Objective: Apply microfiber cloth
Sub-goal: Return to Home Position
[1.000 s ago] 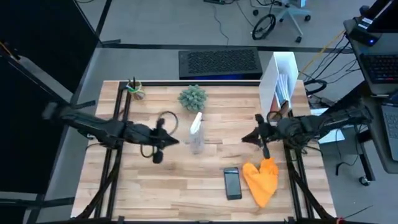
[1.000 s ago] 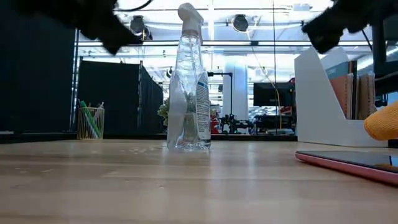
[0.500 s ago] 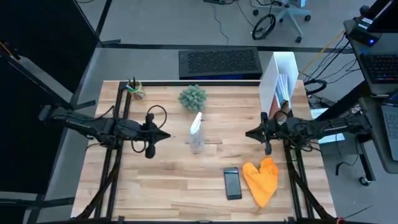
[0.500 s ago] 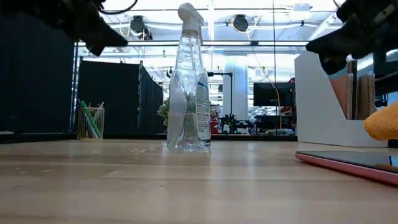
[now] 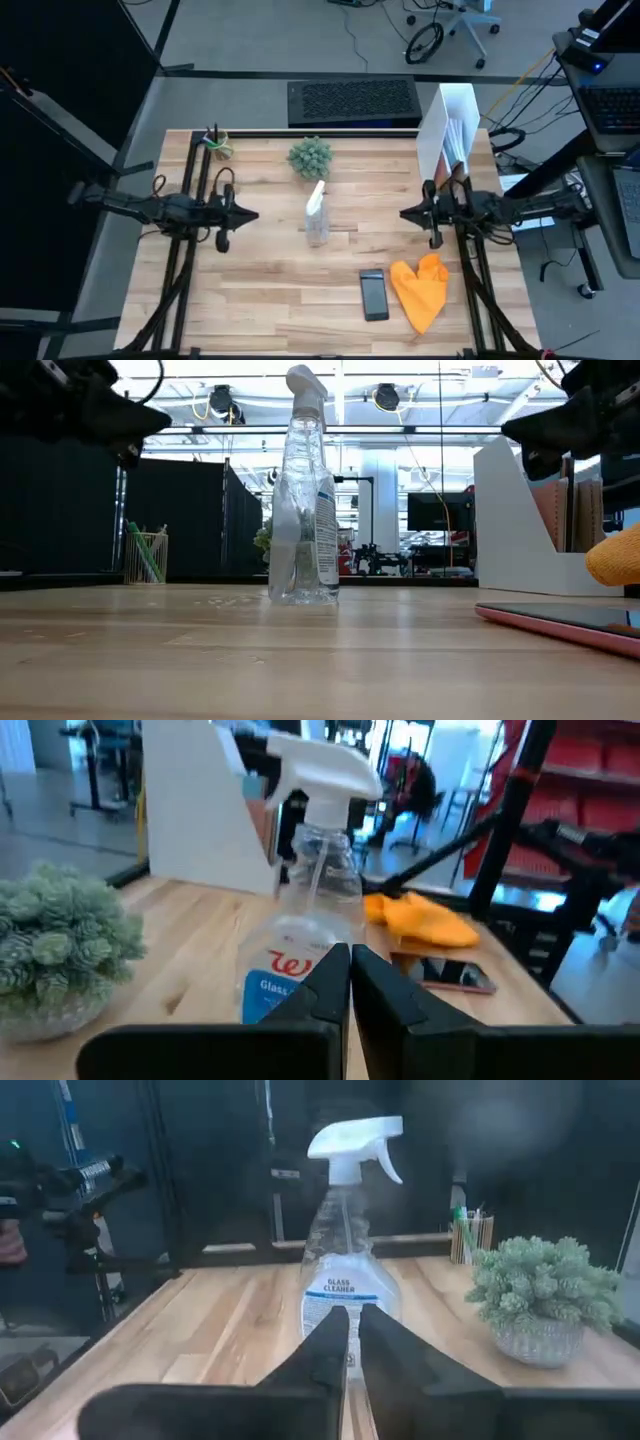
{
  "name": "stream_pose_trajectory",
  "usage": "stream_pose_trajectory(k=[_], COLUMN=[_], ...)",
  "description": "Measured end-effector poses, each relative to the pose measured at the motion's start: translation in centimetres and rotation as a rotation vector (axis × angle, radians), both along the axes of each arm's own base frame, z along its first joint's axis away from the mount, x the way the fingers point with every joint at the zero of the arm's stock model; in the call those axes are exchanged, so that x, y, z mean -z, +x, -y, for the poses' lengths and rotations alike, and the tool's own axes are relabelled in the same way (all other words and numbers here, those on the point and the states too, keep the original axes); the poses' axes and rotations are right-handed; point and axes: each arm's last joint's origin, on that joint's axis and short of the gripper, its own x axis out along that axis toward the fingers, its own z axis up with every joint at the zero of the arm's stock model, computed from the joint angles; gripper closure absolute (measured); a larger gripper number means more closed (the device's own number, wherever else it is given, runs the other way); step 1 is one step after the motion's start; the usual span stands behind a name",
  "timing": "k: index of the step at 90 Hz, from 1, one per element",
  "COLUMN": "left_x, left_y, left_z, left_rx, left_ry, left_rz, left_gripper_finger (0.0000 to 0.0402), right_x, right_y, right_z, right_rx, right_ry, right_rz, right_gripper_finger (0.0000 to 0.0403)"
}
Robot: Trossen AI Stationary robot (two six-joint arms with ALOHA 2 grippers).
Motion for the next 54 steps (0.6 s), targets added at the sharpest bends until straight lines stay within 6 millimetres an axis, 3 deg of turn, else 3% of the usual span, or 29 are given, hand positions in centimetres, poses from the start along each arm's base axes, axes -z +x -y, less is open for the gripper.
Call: stream_pose_trajectory(k=[26,54], left_x=[1.2,1.8], left_y=[-2.0,-1.9], left_z=[-0.2,-0.1], left_rx=[0.049,0.114], left_ry=[-0.008,0.022], left_rz=[-0.047,-0.078], left_gripper_finger=[0.0402,0.0402], right_x=[0.2,0.4], right_y=[-0.3,-0.7], right_z=[0.0,-0.2], right_rx=[0.0,-0.096], right_ry=[-0.033,-0.04], right_rz=[-0.008,-0.017], right_gripper_finger=[0.0391,0.0391])
